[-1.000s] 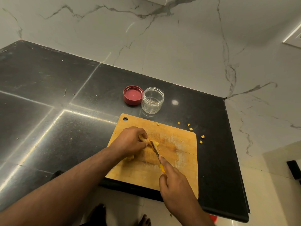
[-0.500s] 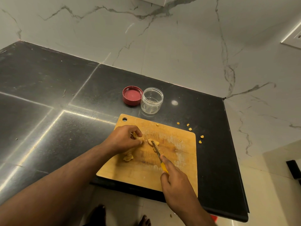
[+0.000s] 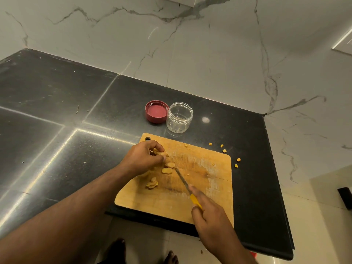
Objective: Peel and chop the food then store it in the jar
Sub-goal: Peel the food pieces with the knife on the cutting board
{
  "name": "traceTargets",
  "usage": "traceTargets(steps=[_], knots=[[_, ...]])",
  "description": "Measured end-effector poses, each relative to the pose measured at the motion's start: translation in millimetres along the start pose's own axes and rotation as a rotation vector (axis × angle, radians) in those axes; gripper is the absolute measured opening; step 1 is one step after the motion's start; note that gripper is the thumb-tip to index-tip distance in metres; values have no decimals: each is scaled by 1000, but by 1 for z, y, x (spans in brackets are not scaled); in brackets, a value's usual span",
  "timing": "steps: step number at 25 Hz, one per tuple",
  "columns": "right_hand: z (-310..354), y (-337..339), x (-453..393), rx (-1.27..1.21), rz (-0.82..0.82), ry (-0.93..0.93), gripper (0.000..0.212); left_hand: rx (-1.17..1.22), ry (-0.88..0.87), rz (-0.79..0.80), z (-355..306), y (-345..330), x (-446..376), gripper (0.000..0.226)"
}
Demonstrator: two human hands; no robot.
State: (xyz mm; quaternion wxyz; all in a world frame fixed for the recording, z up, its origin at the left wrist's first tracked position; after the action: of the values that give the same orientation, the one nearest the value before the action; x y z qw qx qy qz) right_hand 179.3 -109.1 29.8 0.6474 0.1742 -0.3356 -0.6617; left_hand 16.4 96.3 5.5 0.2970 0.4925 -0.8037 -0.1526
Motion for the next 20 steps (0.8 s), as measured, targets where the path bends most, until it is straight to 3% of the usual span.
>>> traceTargets(steps=[5,10,15,20], knots=[[-2,-2,-19,84,-27,19,52,77,11,-29,5,-1,-2,22],[2,-11,-8,47,111,76,52,245,79,-72,13,5,-3,19],[-5,-6,-15,40,17,47,52,279,91,-57,13,5,-3,23],[7,-15,-8,19,145,99,52,289,84,-80,12,5,-5,23]])
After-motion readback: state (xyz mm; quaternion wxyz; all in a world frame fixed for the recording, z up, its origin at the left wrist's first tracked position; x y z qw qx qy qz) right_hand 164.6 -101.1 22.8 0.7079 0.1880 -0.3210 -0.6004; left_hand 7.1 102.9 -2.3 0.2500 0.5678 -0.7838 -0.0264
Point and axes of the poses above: each hand's wrist, its own x-axis away from the middle knuckle, its own y-axis out of the back of the hand, z = x × y, the point moved 1 cm from there along -x, towards the middle knuckle, and after that the axes turned 6 degrees about y, right-handed, at the moved point
